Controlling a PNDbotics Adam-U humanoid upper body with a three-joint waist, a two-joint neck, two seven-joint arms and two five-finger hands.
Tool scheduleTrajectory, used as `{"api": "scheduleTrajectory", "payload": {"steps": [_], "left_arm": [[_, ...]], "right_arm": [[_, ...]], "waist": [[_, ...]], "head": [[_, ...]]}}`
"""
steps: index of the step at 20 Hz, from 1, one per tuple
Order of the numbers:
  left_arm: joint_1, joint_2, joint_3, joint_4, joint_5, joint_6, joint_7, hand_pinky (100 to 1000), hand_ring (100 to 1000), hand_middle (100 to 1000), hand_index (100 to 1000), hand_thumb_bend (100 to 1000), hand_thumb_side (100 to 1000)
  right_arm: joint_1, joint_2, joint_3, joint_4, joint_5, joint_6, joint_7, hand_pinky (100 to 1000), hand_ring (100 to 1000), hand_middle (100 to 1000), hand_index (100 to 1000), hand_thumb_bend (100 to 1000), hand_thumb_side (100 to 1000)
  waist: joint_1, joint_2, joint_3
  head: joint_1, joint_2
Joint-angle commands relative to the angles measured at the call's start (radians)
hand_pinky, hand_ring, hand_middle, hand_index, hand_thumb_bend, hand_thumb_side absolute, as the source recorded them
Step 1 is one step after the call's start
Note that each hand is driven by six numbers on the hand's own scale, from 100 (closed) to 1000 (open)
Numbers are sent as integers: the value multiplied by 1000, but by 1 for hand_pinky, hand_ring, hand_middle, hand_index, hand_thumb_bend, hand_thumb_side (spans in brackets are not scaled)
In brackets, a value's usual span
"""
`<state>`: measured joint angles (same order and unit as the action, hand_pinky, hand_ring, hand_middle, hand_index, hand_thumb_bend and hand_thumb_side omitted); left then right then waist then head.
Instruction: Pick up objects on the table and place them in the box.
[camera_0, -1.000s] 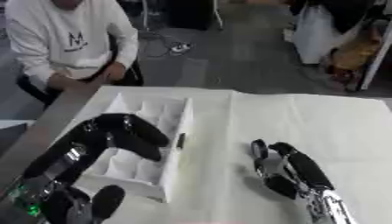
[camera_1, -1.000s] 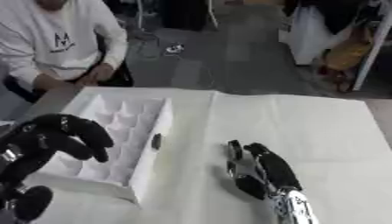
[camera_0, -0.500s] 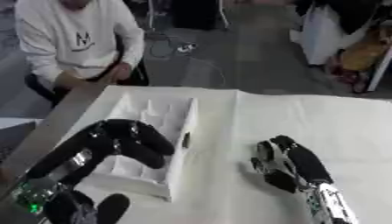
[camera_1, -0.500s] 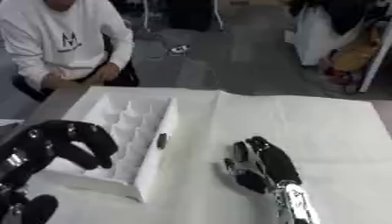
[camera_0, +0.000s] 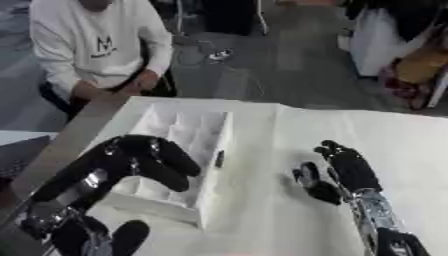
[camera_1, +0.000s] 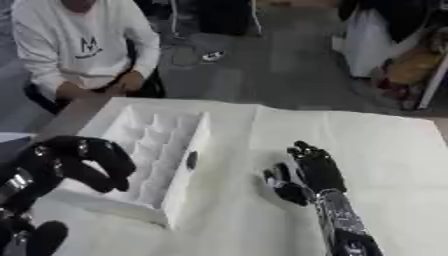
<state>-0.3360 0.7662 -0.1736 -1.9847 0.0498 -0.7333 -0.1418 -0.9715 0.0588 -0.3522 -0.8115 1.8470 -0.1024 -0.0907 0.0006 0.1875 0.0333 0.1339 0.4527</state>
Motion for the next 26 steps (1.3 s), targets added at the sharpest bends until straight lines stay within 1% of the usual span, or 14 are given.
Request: {"api": "scheduleTrajectory", "payload": {"steps": [1, 3, 5, 6, 7, 9, 10, 11, 12, 13, 15, 16, 20, 26], "left_arm": [[-6, 21, 4, -15, 7, -3, -3, 623, 509, 714, 779, 589, 676], [-5, 21, 3, -15, 8, -3, -5, 623, 508, 714, 779, 589, 676], [-4, 21, 3, -15, 9, -3, -6, 623, 508, 714, 779, 589, 676], [-4, 21, 3, -15, 10, -3, -6, 623, 508, 714, 779, 588, 676], [-3, 21, 3, -15, 10, -3, -7, 623, 508, 714, 779, 588, 677], [-3, 20, 3, -15, 11, -4, -7, 623, 508, 714, 779, 587, 677], [-2, 19, 3, -15, 11, -5, -8, 622, 508, 714, 779, 586, 677], [-2, 19, 3, -15, 12, -5, -8, 622, 507, 714, 779, 586, 677], [-1, 18, 3, -15, 12, -5, -8, 622, 507, 714, 779, 583, 679], [0, 17, 3, -15, 13, -4, -9, 621, 507, 714, 779, 582, 680], [0, 16, 3, -15, 15, -5, -10, 621, 507, 713, 780, 581, 681], [0, 15, 3, -15, 15, -5, -10, 622, 507, 714, 780, 580, 682], [3, 16, 4, -15, 14, -5, -11, 622, 507, 714, 780, 578, 683], [5, 17, 6, -15, 11, -7, -6, 625, 509, 715, 779, 577, 684]], "right_arm": [[-45, -27, -3, 28, 69, 21, -16, 881, 849, 850, 766, 307, 737], [-53, -33, -5, 47, 98, 32, -20, 871, 836, 831, 752, 288, 720], [-58, -35, -6, 59, 111, 39, -20, 847, 798, 763, 729, 257, 718], [-59, -36, -5, 62, 115, 41, -20, 762, 708, 622, 640, 180, 699], [-60, -37, -4, 64, 117, 42, -22, 683, 611, 576, 606, 171, 683], [-62, -39, -2, 60, 122, 37, -53, 432, 414, 359, 449, 100, 627], [-63, -41, -1, 57, 122, 27, -79, 348, 352, 294, 406, 100, 631], [-63, -41, -1, 54, 117, 11, -113, 167, 249, 216, 344, 100, 662], [-62, -40, 1, 54, 107, -18, -154, 100, 184, 168, 326, 100, 706], [-60, -41, 0, 55, 94, -47, -197, 100, 100, 109, 303, 100, 786], [-54, -43, -3, 60, 52, -103, -280, 100, 100, 100, 290, 100, 730], [-51, -45, -5, 64, 25, -130, -319, 100, 100, 100, 295, 100, 662], [-56, -64, 3, 71, -71, -233, -445, 100, 100, 100, 296, 100, 628], [-100, -101, 41, 57, -187, -363, -516, 100, 100, 100, 288, 100, 625]], "waist": [[1, -20, 3], [0, -20, 3], [0, -21, 3], [-1, -21, 3], [-1, -21, 3], [0, -21, 3], [0, -21, 3], [0, -21, 2], [0, -21, 2], [-1, -21, 1], [0, -21, 1], [1, -21, 1], [4, -22, 1], [11, -27, -1]], "head": [[11, 3], [12, 3], [13, 3], [13, 4], [14, 5], [16, 8], [18, 8], [20, 8], [21, 8], [21, 8], [24, 7], [26, 7], [31, 13], [47, 55]]}}
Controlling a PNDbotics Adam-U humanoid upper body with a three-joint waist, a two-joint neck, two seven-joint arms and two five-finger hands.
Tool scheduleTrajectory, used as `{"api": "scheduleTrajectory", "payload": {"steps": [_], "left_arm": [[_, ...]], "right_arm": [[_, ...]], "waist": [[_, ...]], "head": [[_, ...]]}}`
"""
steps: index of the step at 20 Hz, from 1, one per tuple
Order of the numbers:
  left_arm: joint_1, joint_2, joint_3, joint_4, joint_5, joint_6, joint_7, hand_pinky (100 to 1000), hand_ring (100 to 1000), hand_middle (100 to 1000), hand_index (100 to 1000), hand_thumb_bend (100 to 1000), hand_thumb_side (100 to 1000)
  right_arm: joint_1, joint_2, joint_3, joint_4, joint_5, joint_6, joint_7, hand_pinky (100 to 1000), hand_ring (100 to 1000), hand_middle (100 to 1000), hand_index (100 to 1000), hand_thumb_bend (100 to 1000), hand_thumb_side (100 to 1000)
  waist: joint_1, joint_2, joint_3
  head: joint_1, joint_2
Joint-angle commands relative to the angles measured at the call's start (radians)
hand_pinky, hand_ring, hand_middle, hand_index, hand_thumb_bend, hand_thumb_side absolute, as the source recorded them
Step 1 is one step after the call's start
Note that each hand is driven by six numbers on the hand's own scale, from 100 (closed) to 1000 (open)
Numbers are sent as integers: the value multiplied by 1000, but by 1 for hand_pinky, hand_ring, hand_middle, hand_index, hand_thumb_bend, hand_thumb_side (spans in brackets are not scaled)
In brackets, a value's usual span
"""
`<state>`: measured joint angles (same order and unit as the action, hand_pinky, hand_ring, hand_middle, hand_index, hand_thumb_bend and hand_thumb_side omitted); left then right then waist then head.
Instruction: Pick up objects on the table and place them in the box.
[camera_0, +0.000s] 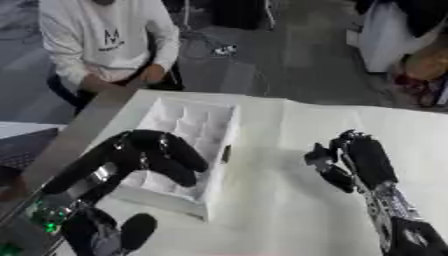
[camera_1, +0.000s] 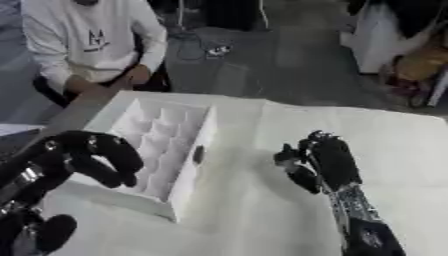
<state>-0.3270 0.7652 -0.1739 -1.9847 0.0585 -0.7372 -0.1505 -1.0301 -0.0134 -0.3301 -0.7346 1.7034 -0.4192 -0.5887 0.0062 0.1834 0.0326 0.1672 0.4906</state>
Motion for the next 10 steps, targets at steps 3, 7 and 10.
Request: {"api": "scheduleTrajectory", "payload": {"steps": [3, 7, 10], "left_arm": [[-4, 21, 5, -15, 0, -6, 5, 625, 510, 715, 779, 576, 684], [-3, 26, 2, -15, -3, -9, 4, 626, 511, 715, 779, 574, 686], [-5, 28, -2, -15, -5, -14, 1, 628, 512, 715, 778, 573, 687]], "right_arm": [[-66, -49, 44, -23, -90, -96, -14, 100, 100, 100, 285, 100, 629], [-93, -68, 81, -29, -136, -157, -24, 100, 100, 100, 279, 100, 636], [-109, -75, 107, -31, -161, -197, -34, 100, 100, 100, 275, 100, 656]], "waist": [[9, -27, -1], [13, -30, -1], [15, -31, 0]], "head": [[16, 31], [18, 46], [20, 50]]}}
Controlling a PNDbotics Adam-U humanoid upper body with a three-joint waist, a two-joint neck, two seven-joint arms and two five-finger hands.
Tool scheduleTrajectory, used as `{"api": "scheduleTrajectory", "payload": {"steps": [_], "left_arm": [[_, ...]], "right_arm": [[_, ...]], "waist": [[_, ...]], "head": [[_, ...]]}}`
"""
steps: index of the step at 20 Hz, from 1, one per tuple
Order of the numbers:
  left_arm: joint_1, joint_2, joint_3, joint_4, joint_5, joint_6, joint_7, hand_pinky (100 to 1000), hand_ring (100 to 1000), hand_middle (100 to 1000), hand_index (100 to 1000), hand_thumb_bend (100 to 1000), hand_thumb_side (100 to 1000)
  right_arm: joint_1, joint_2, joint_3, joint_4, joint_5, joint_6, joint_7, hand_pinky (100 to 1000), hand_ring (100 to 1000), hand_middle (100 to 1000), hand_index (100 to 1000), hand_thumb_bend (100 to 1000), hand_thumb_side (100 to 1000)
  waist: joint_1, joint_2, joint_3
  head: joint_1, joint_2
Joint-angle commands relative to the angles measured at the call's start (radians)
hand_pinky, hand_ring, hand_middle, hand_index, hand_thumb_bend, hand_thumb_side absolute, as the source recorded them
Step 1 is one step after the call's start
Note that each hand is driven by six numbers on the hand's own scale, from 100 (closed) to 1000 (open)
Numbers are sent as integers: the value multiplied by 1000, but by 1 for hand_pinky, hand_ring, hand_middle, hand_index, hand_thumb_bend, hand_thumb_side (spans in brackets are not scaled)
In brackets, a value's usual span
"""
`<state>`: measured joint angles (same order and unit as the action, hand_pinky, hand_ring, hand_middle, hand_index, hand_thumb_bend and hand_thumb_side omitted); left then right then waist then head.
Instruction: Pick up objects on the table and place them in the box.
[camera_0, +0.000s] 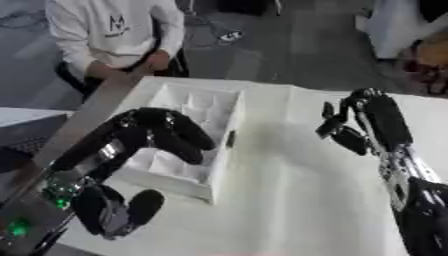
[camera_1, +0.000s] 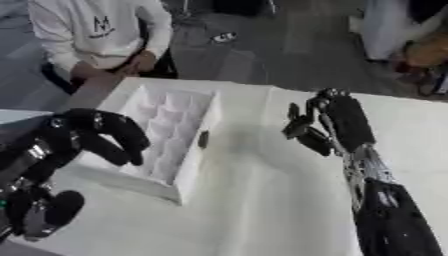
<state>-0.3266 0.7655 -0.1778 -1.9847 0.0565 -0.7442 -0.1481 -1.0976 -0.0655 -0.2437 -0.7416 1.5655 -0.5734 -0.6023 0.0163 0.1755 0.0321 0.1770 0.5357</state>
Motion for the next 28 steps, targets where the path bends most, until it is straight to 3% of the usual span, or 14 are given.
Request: {"api": "scheduleTrajectory", "payload": {"steps": [1, 8, 18, 28], "left_arm": [[-5, 29, 1, -15, -3, -8, -3, 628, 512, 715, 778, 574, 686], [-12, 30, -10, -15, -4, -15, -18, 629, 512, 716, 778, 576, 689], [-37, 39, -40, -15, 10, -18, -64, 628, 511, 717, 779, 563, 697], [-91, 58, -66, -15, 35, -34, -119, 635, 514, 719, 778, 562, 701]], "right_arm": [[-46, -24, 28, -25, -28, -54, -23, 100, 100, 100, 275, 100, 638], [-81, -22, 69, -16, -22, -110, -32, 100, 100, 100, 267, 100, 655], [-179, -12, 136, 57, 141, -192, -85, 100, 100, 100, 257, 100, 662], [-249, 16, 153, 113, 302, -203, -198, 100, 100, 100, 255, 100, 668]], "waist": [[5, -24, 0], [5, -25, 6], [-10, -20, 33], [-31, -5, 84]], "head": [[10, 6], [12, 13], [24, 17], [22, -17]]}}
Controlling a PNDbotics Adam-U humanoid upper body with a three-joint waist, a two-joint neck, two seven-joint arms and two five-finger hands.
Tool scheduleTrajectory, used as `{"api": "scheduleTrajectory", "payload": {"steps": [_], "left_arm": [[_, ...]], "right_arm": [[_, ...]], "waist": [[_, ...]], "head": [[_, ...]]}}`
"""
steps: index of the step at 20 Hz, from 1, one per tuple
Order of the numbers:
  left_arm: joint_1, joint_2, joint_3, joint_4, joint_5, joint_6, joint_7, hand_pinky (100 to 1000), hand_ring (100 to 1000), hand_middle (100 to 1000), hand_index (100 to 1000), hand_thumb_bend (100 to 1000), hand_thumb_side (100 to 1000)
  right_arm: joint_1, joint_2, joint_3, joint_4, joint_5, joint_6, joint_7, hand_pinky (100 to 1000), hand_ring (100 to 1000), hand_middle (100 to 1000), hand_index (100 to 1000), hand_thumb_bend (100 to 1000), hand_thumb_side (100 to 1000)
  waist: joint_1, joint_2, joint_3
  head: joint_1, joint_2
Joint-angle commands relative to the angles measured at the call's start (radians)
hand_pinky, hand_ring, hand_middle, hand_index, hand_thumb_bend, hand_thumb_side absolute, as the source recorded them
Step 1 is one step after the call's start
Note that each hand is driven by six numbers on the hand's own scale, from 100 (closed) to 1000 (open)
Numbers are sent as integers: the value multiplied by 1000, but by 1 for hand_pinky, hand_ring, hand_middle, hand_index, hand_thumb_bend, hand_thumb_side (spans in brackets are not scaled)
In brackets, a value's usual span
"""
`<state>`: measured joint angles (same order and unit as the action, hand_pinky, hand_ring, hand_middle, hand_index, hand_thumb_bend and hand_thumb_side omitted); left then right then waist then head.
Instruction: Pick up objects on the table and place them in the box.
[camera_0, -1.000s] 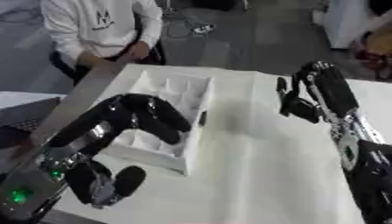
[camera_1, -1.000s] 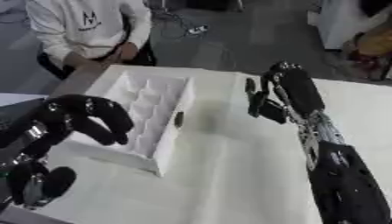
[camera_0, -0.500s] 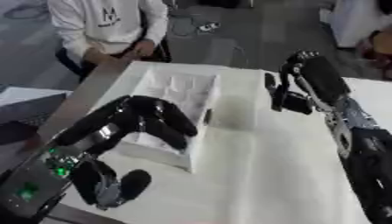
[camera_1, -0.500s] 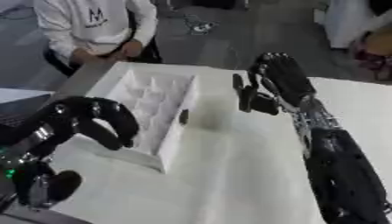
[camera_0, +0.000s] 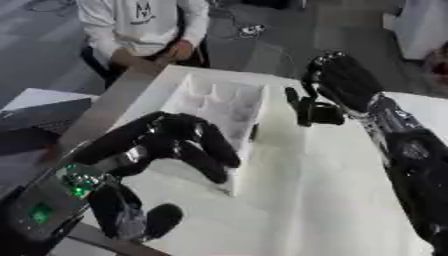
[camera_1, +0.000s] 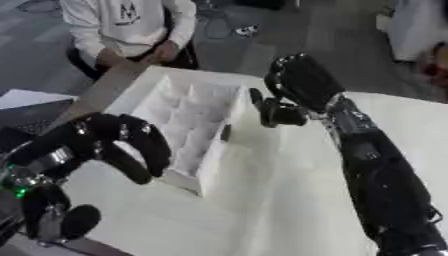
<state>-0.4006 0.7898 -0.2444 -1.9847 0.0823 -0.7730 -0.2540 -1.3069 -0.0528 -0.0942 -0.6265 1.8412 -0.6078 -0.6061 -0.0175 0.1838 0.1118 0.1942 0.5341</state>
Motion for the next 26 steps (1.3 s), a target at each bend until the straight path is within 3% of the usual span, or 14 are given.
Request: {"api": "scheduleTrajectory", "payload": {"steps": [1, 11, 26], "left_arm": [[-19, 34, 0, -15, 11, -6, -16, 635, 514, 719, 778, 562, 700], [-30, 33, 19, -15, 13, -13, -12, 643, 519, 720, 777, 567, 696], [-35, 14, 27, -15, 8, -4, 7, 637, 513, 718, 778, 569, 691]], "right_arm": [[-42, 7, 4, 0, 33, -169, -204, 100, 100, 100, 255, 100, 668], [-49, 30, 7, 9, 59, -192, -233, 100, 100, 100, 259, 100, 671], [-44, 21, -10, 10, 78, -176, -164, 100, 100, 100, 263, 100, 682]], "waist": [[1, -13, 10], [-13, -1, 71], [-39, 11, 166]], "head": [[3, -19], [-27, -56], [-59, -102]]}}
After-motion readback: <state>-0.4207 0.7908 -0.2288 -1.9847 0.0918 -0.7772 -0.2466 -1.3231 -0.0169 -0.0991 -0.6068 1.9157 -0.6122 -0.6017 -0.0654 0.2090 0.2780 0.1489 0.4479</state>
